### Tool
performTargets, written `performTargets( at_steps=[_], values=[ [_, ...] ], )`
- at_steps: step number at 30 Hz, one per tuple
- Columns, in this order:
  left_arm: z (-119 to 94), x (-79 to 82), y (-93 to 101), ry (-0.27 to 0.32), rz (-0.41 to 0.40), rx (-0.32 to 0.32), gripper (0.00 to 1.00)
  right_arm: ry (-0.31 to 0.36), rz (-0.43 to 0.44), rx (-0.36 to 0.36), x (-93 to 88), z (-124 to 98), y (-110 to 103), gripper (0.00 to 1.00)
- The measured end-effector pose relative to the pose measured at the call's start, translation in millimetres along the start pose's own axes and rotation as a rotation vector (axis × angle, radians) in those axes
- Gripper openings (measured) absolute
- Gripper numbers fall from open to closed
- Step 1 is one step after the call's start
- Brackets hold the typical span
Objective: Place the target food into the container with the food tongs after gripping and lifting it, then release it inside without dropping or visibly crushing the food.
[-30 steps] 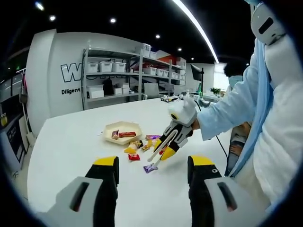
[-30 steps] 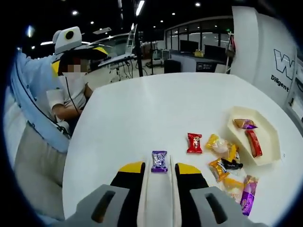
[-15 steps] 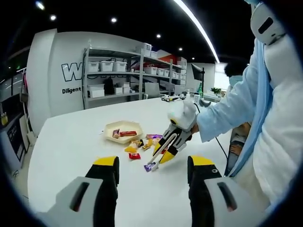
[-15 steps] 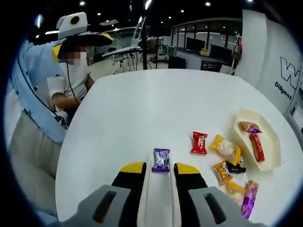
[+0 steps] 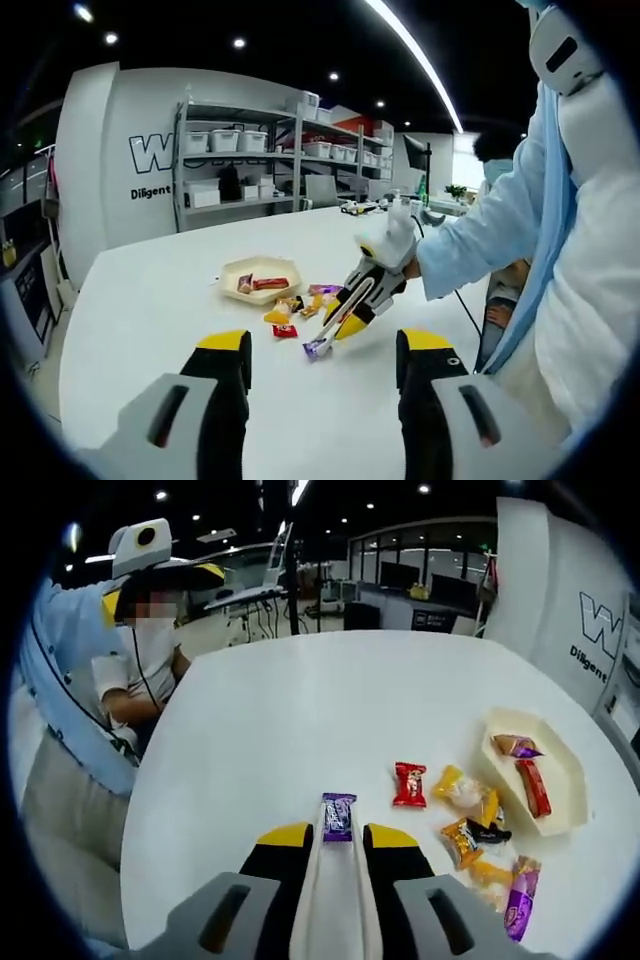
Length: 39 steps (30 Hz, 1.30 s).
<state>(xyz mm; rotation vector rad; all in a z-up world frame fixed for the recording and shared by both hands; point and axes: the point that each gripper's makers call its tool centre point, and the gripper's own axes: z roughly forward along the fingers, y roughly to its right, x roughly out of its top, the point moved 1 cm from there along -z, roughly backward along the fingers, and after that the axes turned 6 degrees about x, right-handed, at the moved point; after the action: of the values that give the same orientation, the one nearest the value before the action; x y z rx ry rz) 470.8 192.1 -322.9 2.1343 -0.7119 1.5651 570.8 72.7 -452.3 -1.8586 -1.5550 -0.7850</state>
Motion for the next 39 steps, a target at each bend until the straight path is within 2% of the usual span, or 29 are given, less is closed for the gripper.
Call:
performTargets(
  at_steps=[6,13,23,28,34,39],
  values=[
    [1.9,2.6,1.5,0.007,0.003,-0.005,0.56,0.027,0.008,-0.028,8.4,-11.4,11.8,0.13],
    [3.1,3.5,4.7,0.009,0.007,-0.012,0.56,0.035,0.018,-0.067,6.3,-22.3,23.4,0.13],
    [3.7,4.8,8.2,0.011,0.009,-0.016,0.56,0.033,0.021,-0.082,5.8,-27.9,28.5,0.14],
    [3.8,4.8,8.1,0.011,0.008,-0.016,0.56,0.031,0.013,-0.093,10.8,-30.9,39.0,0.13],
    [3.2,3.8,5.3,0.007,0.006,-0.012,0.56,0.046,-0.001,-0.121,23.7,-36.8,57.0,0.13],
    [3.8,5.1,2.4,0.01,0.004,-0.008,0.56,0.075,-0.005,-0.17,42.6,-49.7,85.9,0.13]
  ],
)
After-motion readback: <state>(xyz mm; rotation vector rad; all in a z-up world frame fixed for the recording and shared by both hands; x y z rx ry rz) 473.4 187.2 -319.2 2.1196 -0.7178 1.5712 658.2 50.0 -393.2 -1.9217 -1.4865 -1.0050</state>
